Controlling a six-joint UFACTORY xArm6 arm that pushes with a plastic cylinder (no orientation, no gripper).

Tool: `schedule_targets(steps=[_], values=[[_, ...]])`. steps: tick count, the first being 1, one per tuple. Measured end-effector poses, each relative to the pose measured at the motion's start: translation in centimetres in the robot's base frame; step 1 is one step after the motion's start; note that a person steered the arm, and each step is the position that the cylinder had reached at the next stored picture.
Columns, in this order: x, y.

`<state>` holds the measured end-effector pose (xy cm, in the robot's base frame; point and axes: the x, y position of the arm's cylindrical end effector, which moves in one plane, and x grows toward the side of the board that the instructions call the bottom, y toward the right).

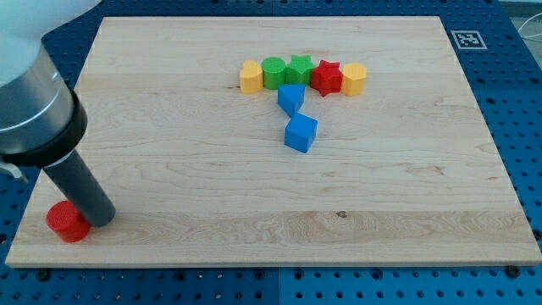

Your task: Nudge blue cube up a bit

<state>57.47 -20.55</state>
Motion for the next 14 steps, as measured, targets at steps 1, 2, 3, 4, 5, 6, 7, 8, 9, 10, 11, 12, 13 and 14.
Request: schedule_targets(steps=[1, 2, 3, 4, 5, 6, 7, 8, 9, 10, 11, 12, 13, 14], values=[[0.0, 1.6], [-0.2, 3.0], [-0.9, 5.1], [-1.5, 7.1], [-2.3, 9.3], [-3.2, 11.5], [-4.0, 13.6], [-5.0, 15.5], [-5.8, 17.7], [-6.0, 20.1], [-6.2, 22.6], [-6.9, 25.3], [-8.9, 27.2], [-11.6, 27.4]])
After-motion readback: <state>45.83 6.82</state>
